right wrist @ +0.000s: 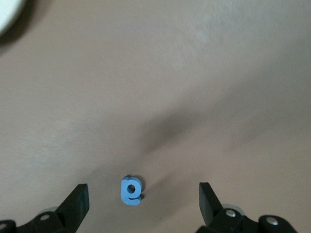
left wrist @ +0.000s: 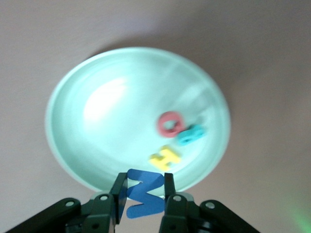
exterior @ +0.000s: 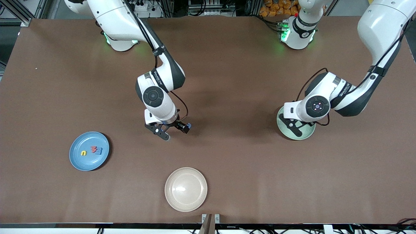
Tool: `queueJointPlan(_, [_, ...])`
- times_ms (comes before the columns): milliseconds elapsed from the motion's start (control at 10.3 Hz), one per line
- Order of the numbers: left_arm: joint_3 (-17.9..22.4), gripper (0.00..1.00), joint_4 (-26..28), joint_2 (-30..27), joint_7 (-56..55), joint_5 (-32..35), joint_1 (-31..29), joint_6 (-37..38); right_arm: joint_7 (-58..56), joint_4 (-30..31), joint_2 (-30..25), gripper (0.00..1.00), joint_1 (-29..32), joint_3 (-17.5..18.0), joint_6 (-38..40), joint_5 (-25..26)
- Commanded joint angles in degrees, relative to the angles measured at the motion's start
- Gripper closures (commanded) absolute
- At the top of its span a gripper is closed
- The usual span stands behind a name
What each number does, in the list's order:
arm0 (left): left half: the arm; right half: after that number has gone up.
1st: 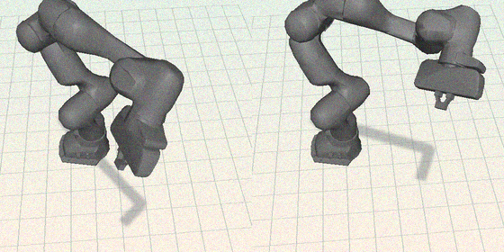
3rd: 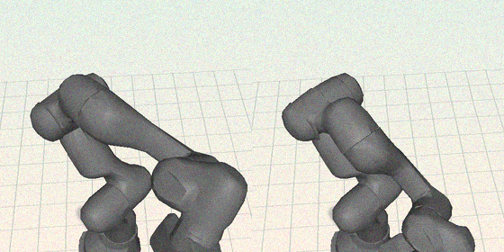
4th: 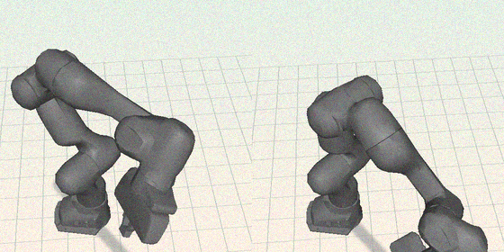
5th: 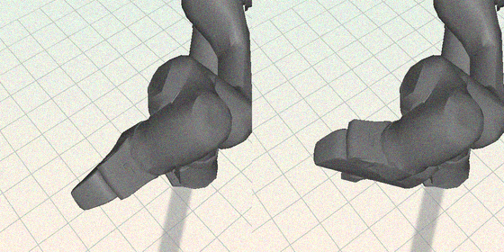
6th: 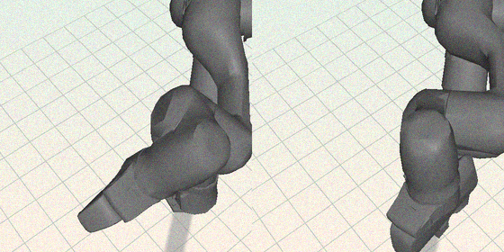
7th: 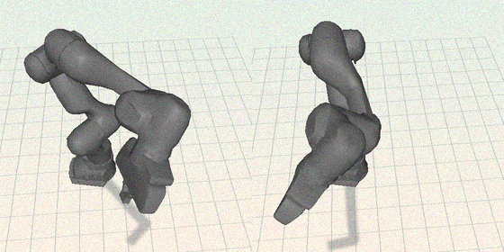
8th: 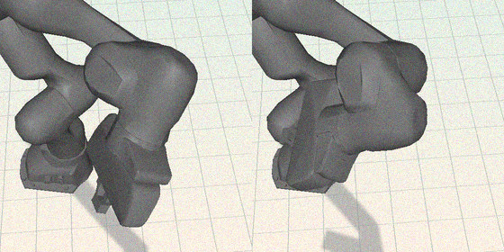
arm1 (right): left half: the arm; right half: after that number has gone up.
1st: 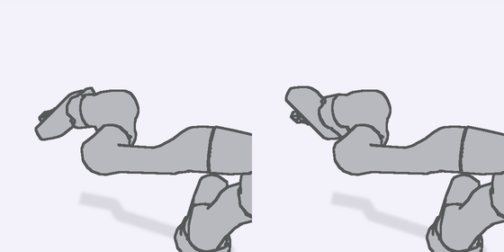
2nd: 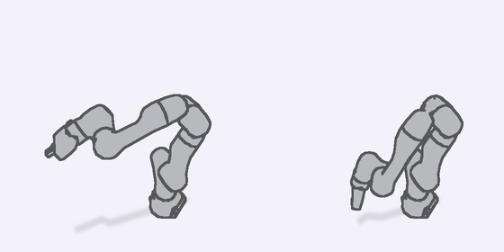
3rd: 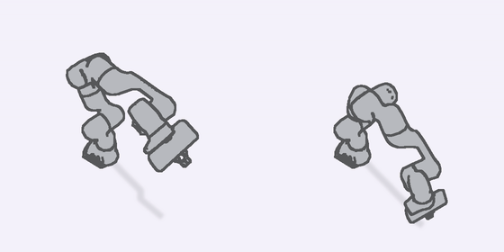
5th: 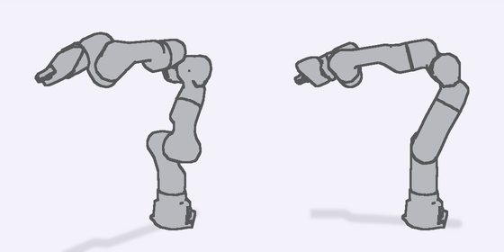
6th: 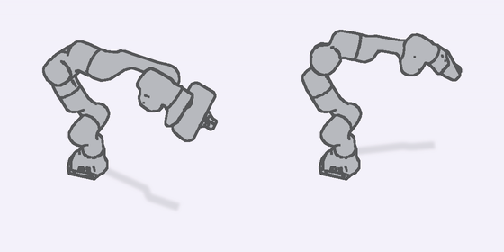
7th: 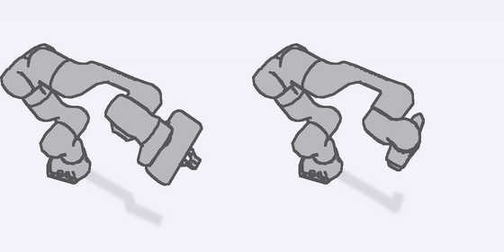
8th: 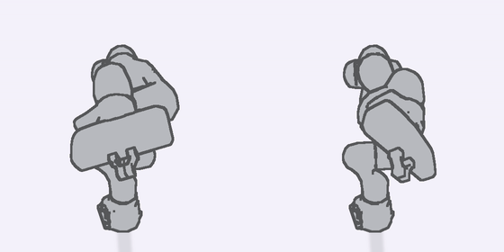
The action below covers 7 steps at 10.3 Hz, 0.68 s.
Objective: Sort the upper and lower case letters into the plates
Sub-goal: 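Carry the m to the green plate while the right gripper reaches the e, then release the m on the green plate while the right gripper grasps the e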
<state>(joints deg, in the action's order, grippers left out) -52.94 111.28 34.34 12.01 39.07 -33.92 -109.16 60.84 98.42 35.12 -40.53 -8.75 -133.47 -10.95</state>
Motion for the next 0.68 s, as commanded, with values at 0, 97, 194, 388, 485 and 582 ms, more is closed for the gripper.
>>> queueJointPlan(0, [-0.5, 0.91, 1.75, 3.43, 1.08, 5.13, -3.87, -5.6, 2.62, -1.83, 4.33, 0.0, -2.35, -0.39, -0.92, -1.0])
queueJointPlan(97, [-0.06, 0.91, 2.36, 4.41, 0.82, 7.14, -4.05, -7.71, 2.88, -2.53, 5.3, 0.0, -2.36, -0.39, -0.92, -1.27])
queueJointPlan(194, [0.46, 0.91, 2.71, 4.68, 0.04, 7.16, -3.97, -8.08, 4.53, -4.27, 6.44, 0.0, -2.45, -0.39, -0.92, -1.36])
queueJointPlan(388, [0.55, 0.86, 2.89, 4.68, -0.23, 7.16, -4.14, -8.17, 7.18, -7.97, 9.16, 0.0, -3.41, -0.39, -0.74, -1.18])
queueJointPlan(485, [0.56, 0.75, 2.89, 4.77, -0.23, 7.16, -4.14, -8.17, 7.01, -8.24, 9.18, 0.0, -3.41, -0.39, -0.57, -1.1])
queueJointPlan(582, [0.56, 0.22, 2.89, 4.77, -0.23, 7.16, -4.05, -8.17, 7.01, -8.25, 9.18, 0.0, -3.33, -0.48, -0.48, -1.09])
